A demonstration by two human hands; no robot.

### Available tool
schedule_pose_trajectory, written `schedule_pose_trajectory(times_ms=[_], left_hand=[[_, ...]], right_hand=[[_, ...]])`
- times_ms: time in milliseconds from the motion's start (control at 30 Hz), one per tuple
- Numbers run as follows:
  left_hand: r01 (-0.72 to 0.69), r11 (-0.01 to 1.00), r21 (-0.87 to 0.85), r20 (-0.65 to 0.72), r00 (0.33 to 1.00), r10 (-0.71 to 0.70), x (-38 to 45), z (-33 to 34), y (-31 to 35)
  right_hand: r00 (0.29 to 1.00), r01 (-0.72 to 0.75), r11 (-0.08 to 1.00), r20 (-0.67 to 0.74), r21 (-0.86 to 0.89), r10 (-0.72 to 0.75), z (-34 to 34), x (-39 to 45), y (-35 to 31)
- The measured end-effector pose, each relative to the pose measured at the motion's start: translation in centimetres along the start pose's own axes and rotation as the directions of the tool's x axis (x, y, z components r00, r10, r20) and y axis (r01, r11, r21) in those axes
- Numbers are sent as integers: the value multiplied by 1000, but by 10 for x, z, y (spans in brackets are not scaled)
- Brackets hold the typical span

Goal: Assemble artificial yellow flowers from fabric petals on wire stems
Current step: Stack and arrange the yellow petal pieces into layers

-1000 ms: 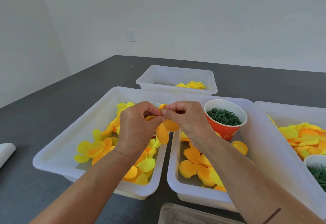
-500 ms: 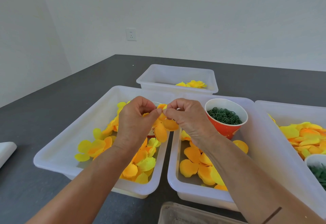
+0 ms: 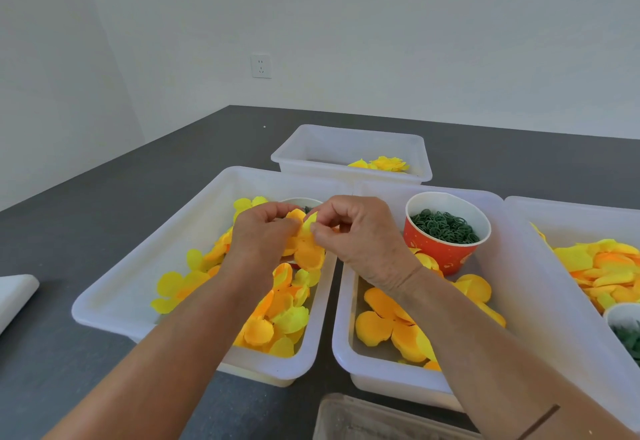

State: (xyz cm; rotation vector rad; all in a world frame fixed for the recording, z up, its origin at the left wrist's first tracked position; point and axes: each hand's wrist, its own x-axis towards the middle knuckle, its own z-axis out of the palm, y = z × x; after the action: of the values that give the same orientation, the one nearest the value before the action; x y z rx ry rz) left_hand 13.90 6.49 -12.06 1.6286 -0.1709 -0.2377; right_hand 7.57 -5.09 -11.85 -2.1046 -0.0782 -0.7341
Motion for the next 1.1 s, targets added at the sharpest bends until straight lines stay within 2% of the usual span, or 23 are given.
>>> schedule_pose_trajectory(times_ms=[133,233,300,400,467,533,633,700,900,967,1100], left_hand=[[24,1000,10,37,999,-24,-1,-3,2],[64,997,-35,65,996,-62,-1,-5,3],[46,999,-12,8,999,-46,1,-6,2],[-82,989,124,-161,982,101,4,-4,2],[-170,956,239,-263,936,232,4,-3,3],[-229,921,315,-311,892,328,2,-3,3],[-259,900,351,-351,854,383,0,-2,3],[-245,900,360,-384,840,382,1,-3,3],[-157,960,232,-449,858,249,2,-5,4],[-161,962,218,-450,859,246,2,-5,5],[-212,938,276,-453,832,321,2,-4,3]], right_hand=[[998,18,998,61,-54,-14,-3,0,1],[999,17,999,39,-44,-16,-3,0,1],[999,36,997,16,-65,-35,-2,0,1],[995,103,990,-2,-92,-103,-1,-1,-1],[989,146,985,-23,-95,-149,0,-1,-1],[985,161,984,-50,-81,-165,-1,-1,-3],[981,165,985,-92,-54,-170,-2,0,-4],[978,176,984,-112,-33,-178,-4,1,-4],[973,179,983,-153,38,-171,-5,2,-3],[977,122,987,-189,107,-100,-5,4,-4],[945,-80,914,-262,397,196,-9,9,-2]])
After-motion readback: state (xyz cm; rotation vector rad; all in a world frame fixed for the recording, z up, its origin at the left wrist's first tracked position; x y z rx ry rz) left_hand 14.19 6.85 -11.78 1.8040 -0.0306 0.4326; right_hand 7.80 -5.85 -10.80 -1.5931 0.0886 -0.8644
